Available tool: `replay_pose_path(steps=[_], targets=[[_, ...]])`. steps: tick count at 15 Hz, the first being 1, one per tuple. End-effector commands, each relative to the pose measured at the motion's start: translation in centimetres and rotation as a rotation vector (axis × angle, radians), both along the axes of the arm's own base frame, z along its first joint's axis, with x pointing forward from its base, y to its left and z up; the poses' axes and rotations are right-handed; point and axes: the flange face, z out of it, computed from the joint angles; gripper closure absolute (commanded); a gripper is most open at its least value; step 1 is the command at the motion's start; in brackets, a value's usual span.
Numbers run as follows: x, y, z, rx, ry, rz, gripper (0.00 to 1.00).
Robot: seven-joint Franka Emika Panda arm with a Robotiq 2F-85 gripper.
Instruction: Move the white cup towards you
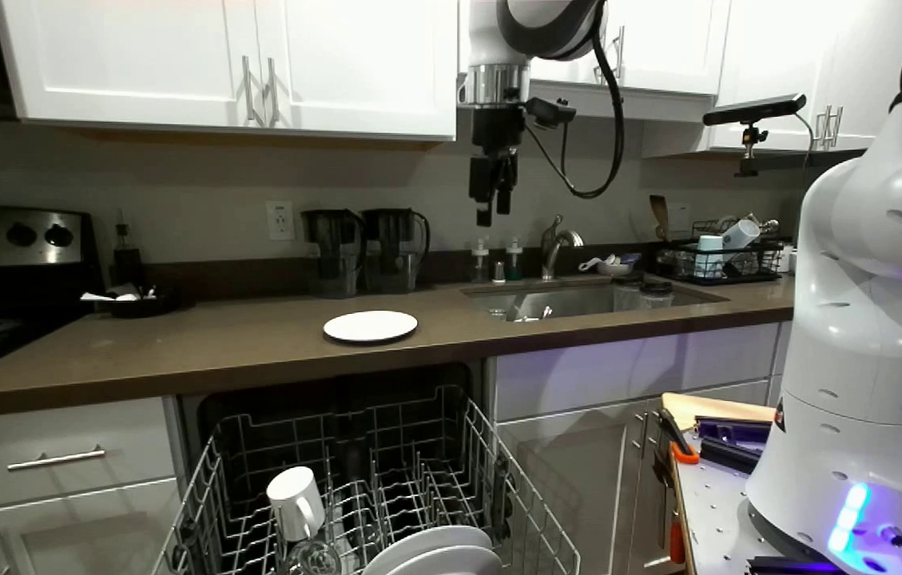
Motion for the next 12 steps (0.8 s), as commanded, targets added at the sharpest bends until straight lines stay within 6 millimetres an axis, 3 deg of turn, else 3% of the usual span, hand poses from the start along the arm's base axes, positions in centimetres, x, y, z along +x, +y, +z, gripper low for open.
replay_pose_path(steps=[1,7,10,12], targets=[[5.6,0.3,-1.8,0.022,0.008,0.001,0.00],[15.2,2.7,-4.4,0.078,-0.024,0.046,0.00],[19.5,5.7,-6.1,0.150,-0.012,0.083,0.00],[21.9,8.9,-7.5,0.184,-0.002,0.106,0.00]])
